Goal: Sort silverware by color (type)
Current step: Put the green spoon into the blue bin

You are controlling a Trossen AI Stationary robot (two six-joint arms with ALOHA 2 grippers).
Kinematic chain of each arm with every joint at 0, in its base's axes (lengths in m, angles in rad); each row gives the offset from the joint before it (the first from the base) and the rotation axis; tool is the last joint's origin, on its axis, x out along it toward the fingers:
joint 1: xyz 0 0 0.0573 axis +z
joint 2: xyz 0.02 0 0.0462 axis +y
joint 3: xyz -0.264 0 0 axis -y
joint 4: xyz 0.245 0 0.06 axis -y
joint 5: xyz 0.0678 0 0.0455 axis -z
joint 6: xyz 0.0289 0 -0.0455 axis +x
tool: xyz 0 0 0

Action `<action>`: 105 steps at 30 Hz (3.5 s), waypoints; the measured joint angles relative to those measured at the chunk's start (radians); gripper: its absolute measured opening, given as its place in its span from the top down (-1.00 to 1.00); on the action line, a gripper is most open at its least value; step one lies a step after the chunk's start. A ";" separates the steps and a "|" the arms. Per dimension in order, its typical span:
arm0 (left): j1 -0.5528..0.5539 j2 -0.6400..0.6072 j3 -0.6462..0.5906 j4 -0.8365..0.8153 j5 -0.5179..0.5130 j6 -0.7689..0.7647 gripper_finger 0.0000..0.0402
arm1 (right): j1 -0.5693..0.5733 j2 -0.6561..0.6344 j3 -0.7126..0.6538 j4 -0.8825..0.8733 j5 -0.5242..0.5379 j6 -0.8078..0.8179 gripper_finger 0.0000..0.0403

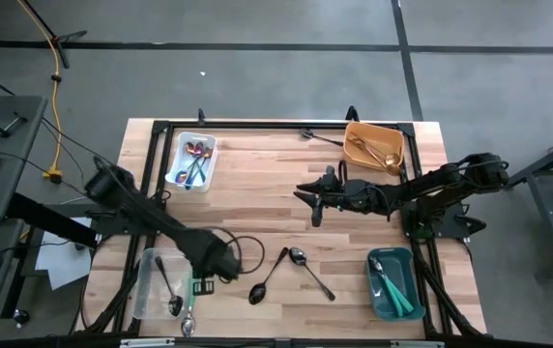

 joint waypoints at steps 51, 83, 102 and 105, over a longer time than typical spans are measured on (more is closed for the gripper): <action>0.130 0.336 0.357 -0.207 -0.421 0.227 1.00 | 0.001 0.000 0.000 -0.008 -0.026 0.000 0.50; -0.067 0.071 0.141 0.044 -0.450 -0.537 0.08 | 0.001 0.000 0.000 -0.044 -0.026 0.026 0.50; -0.037 0.071 -0.039 0.296 -0.408 -0.644 -0.08 | 0.001 0.000 0.000 -0.115 -0.027 0.080 0.50; -0.037 0.071 -0.073 0.328 -0.394 -0.647 -0.08 | 0.001 0.000 0.000 -0.121 -0.027 0.082 0.50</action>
